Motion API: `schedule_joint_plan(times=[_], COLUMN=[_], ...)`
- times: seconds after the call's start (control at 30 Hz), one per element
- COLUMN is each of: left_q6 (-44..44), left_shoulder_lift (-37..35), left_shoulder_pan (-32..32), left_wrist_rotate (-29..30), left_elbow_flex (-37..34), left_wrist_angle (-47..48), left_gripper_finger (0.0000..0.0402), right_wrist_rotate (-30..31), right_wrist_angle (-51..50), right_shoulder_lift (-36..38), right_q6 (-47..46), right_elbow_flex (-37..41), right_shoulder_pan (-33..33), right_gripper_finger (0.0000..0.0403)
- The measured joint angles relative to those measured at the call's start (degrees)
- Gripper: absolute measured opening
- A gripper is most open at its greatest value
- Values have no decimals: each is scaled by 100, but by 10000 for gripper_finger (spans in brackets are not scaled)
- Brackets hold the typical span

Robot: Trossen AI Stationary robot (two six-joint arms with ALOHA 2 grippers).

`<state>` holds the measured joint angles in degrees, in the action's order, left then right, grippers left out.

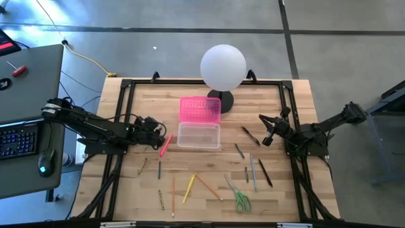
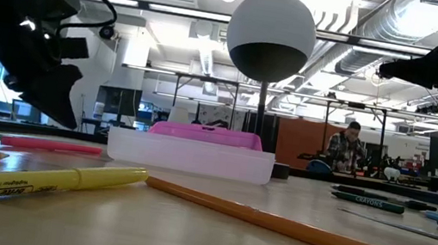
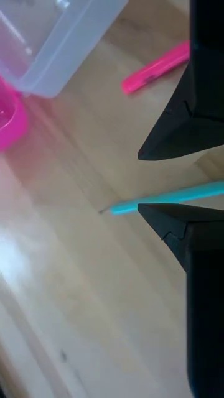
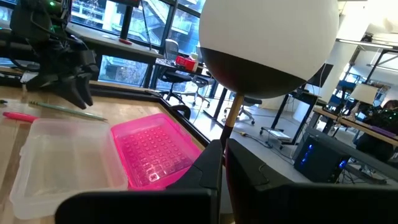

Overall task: Pick & place school supplies into a supply box
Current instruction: Put the light blue pencil into the pink supply box

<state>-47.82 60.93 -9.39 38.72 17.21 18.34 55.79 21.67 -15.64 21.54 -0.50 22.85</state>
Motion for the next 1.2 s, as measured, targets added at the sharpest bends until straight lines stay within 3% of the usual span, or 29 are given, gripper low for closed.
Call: schedule_joint_plan(times=[0.27, 0.6, 0.93, 1.2], left_q6=[12, 154, 220, 93], left_shoulder_lift=[10, 10, 10, 10], left_shoulder_pan=[0, 0, 0, 0], left_wrist_rotate=[-214, -926, 117, 220], left_elbow_flex=[0, 0, 0, 0], left_wrist_angle=[-44, -61, -109, -106], left_gripper_finger=[154, 154, 154, 154], right_wrist_rotate=[-24, -42, -44, -44], right_wrist_angle=[0, 0, 0, 0], right_shoulder_lift=[0, 0, 0, 0], right_q6=[0, 129, 214, 343], right_elbow_flex=[-1, 0, 0, 0], right_shoulder_pan=[2, 0, 0, 2], right_gripper_finger=[0, 0, 0, 0])
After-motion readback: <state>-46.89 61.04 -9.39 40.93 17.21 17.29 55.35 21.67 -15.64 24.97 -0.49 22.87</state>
